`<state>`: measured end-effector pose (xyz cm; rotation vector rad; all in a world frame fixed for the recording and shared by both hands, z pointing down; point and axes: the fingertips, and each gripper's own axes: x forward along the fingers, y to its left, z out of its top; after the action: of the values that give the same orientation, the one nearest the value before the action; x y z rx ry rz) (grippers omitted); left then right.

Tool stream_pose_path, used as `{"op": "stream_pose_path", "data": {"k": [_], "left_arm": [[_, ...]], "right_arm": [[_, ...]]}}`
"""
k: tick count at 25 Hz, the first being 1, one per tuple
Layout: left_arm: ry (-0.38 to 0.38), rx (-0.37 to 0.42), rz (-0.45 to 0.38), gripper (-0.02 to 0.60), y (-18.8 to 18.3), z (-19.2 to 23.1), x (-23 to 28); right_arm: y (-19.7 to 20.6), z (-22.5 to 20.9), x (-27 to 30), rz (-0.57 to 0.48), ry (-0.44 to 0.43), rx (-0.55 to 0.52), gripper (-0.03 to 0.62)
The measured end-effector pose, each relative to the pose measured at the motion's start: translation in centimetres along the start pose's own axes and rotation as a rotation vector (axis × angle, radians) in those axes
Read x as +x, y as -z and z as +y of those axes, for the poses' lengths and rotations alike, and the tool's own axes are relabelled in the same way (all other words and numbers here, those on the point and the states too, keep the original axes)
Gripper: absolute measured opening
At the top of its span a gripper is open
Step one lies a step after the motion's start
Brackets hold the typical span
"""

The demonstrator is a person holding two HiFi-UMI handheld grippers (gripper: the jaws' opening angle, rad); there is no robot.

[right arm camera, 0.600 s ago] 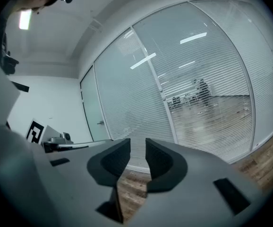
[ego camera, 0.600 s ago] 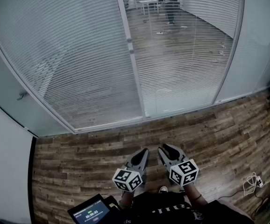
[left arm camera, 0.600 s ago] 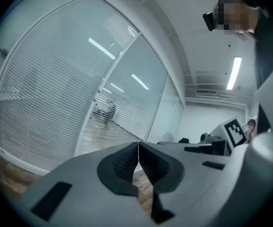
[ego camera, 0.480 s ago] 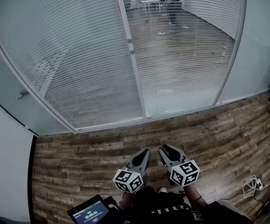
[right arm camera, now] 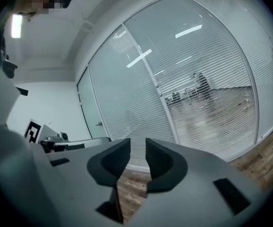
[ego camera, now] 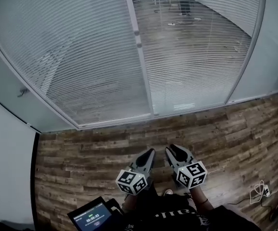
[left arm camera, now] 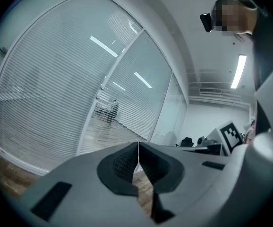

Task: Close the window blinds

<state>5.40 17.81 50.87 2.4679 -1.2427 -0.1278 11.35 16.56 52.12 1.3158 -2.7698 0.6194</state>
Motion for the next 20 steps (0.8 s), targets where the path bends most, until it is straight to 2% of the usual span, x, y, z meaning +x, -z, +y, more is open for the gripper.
{"op": "stream_pose_path", "data": {"k": [5,15,20], "left_arm": [[0.021,0.004,0.015,0.006,-1.8,4.9,3.2],[0.115,0.073,0.004,0.006,-11.5,17.5,9.7],[0.168,0.084,0.02,0.006,-13.9,22.7,12.0]], "right_arm": [[-1.6,-2.0,5.3,-0.013,0.037,0.004,0.11],[-9.3,-2.9,20.6,-0.101,0.096,-0.027,0.11],[-11.4,-3.7,26.1,-0.135,0.157,-0.035,0.11]]}}
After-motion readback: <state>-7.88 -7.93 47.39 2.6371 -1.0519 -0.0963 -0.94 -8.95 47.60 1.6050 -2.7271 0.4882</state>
